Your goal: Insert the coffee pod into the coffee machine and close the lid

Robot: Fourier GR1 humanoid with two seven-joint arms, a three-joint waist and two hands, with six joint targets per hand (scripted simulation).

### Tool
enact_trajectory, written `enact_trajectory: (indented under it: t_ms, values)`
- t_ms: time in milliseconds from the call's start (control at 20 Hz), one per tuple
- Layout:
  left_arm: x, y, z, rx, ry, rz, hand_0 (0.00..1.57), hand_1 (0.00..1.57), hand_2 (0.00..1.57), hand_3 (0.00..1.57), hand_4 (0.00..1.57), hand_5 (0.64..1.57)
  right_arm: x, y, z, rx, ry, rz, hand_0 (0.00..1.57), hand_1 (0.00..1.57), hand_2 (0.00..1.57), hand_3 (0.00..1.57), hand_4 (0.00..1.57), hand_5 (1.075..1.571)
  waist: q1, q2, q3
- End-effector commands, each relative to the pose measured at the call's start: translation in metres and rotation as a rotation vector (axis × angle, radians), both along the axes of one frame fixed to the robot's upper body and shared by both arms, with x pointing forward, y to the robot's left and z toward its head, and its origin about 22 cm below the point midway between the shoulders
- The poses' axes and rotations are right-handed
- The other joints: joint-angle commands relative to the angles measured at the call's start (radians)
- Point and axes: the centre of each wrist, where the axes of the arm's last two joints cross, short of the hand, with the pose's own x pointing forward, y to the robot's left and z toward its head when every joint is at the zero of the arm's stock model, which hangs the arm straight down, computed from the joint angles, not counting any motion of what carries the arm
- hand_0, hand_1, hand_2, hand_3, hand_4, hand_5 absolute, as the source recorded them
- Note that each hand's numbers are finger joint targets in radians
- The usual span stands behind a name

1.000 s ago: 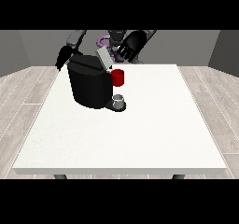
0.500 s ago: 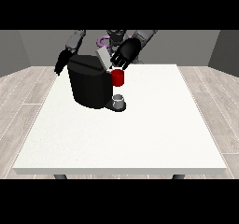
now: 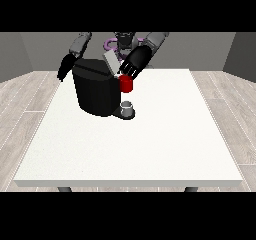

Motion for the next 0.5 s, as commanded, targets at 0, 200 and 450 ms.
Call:
enact_trajectory:
  t_ms: [0, 200, 450]
  values:
    - [0.001, -0.006, 0.002, -0.008, 0.006, -0.026, 1.19, 1.19, 1.23, 1.2, 0.44, 1.571, 0.001, 0.004, -0.001, 0.009, -0.009, -0.009, 0.0, 0.0, 0.0, 0.0, 0.12, 1.571, 0.007, 0.008, 0.0001]
    - [0.0, 0.012, 0.02, -0.001, -0.033, 0.005, 1.17, 1.17, 1.24, 1.2, 0.42, 1.571, 0.004, -0.004, 0.009, -0.029, -0.033, 0.002, 0.0, 0.0, 0.0, 0.0, 0.0, 1.571, -0.019, 0.037, 0.0]
    - [0.002, -0.001, 0.009, -0.008, -0.049, 0.014, 1.23, 1.23, 1.26, 1.2, 0.41, 1.571, 0.005, -0.01, 0.005, 0.013, -0.023, 0.001, 0.0, 0.0, 0.0, 0.0, 0.0, 1.571, -0.021, 0.029, 0.0001]
